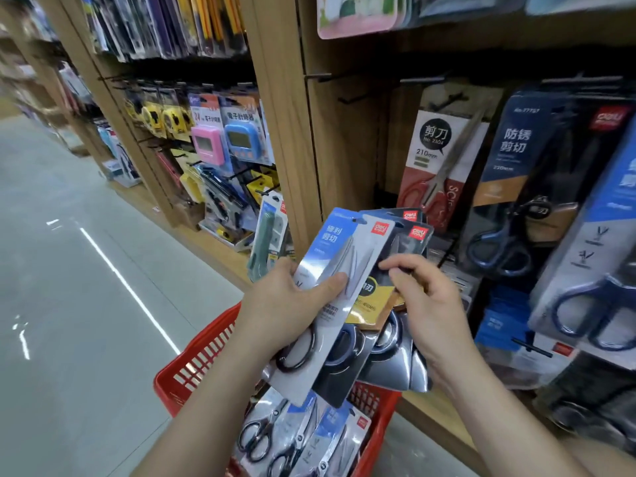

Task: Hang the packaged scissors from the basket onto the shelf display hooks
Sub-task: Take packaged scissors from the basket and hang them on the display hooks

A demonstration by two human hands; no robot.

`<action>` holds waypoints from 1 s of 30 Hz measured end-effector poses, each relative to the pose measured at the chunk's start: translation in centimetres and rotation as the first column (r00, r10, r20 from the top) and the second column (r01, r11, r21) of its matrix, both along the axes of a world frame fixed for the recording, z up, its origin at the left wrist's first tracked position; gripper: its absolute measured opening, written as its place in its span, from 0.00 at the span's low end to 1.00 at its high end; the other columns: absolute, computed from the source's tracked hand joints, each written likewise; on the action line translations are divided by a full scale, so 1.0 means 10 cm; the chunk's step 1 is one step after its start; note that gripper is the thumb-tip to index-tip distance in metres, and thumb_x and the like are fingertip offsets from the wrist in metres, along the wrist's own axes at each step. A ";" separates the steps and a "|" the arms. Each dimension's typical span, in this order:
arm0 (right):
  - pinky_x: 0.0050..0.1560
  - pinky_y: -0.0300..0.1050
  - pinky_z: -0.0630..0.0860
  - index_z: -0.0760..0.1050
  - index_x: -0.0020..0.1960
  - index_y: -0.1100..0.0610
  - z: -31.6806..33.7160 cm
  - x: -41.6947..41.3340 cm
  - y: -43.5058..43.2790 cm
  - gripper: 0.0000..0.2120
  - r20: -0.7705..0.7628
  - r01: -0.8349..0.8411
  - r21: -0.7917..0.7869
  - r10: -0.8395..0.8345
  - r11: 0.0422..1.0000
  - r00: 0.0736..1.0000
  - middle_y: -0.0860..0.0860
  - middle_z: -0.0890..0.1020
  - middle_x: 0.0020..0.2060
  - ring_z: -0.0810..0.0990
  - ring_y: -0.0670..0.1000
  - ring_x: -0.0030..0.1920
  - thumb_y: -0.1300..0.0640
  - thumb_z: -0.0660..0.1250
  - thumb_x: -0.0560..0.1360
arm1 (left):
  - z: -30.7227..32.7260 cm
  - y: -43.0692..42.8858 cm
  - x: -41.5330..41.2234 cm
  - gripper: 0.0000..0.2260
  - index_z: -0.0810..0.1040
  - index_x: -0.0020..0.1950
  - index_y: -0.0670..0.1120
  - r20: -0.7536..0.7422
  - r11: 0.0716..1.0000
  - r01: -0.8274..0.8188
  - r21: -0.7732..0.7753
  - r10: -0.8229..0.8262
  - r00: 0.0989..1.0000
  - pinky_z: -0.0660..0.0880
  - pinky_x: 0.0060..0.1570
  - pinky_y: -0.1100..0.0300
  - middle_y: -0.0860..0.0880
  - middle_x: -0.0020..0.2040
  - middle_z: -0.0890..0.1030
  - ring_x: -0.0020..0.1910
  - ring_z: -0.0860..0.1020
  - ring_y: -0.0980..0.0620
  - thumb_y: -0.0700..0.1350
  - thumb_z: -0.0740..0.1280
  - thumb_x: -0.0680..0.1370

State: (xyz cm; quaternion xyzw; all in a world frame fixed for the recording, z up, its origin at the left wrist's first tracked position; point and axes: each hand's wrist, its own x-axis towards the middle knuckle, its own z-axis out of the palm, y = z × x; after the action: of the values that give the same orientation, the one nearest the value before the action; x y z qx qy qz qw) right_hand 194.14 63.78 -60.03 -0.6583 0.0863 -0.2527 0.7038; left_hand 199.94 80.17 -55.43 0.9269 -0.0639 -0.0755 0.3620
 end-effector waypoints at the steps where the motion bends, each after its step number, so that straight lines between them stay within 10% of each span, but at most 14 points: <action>1: 0.42 0.35 0.74 0.80 0.45 0.54 -0.01 0.00 0.00 0.11 -0.008 0.008 0.012 -0.008 1.000 1.000 0.47 0.83 0.41 0.79 0.44 0.41 0.65 0.62 0.79 | -0.01 -0.02 -0.01 0.21 0.69 0.45 0.55 0.008 1.000 0.007 0.016 -0.007 1.000 0.69 0.35 0.60 0.58 0.42 0.78 0.41 0.76 0.60 0.71 0.66 0.70; 6: 0.41 0.43 0.78 0.77 0.42 0.54 -0.01 -0.07 0.04 0.09 0.001 -0.081 0.051 0.081 0.995 0.997 0.51 0.82 0.40 0.80 0.48 0.41 0.54 0.77 0.69 | -0.03 -0.12 -0.05 0.21 0.69 0.47 0.54 0.056 0.999 0.040 0.001 -0.040 0.998 0.69 0.35 0.59 0.57 0.43 0.79 0.41 0.77 0.60 0.71 0.65 0.71; 9: 0.42 0.45 0.80 0.77 0.44 0.56 0.05 -0.15 0.02 0.13 -0.005 -0.095 -0.009 0.095 0.995 0.995 0.48 0.83 0.40 0.80 0.47 0.41 0.57 0.78 0.65 | -0.05 -0.13 -0.02 0.20 0.74 0.48 0.55 0.000 0.963 0.086 -0.256 -0.089 0.996 0.78 0.45 0.53 0.54 0.43 0.83 0.43 0.82 0.55 0.69 0.68 0.70; 17: 0.44 0.33 0.75 0.77 0.45 0.59 0.42 -0.84 -0.31 0.12 -0.029 0.014 -0.179 -0.019 0.984 0.999 0.47 0.82 0.40 0.78 0.42 0.41 0.59 0.78 0.66 | 0.09 -0.34 -0.33 0.03 0.84 0.42 0.45 -0.152 0.595 0.074 -0.800 -0.320 0.935 0.78 0.45 0.50 0.40 0.40 0.85 0.36 0.82 0.44 0.40 0.71 0.74; 30: 0.43 0.41 0.74 0.76 0.43 0.50 0.49 -2.16 -0.48 0.11 -0.102 0.324 -0.250 -0.358 0.912 0.928 0.48 0.80 0.41 0.76 0.44 0.40 0.58 0.78 0.70 | 0.04 -0.91 -1.31 0.10 0.81 0.42 0.58 0.321 0.550 0.500 -0.669 -0.394 0.861 0.69 0.34 0.68 0.53 0.37 0.79 0.31 0.73 0.62 0.41 0.72 0.74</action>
State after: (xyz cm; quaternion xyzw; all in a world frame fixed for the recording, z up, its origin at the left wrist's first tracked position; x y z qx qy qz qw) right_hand 172.54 59.02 -55.12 -0.7262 0.2217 -0.3313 0.5601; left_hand 186.80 71.05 -55.03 0.6574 -0.3465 -0.0711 0.6653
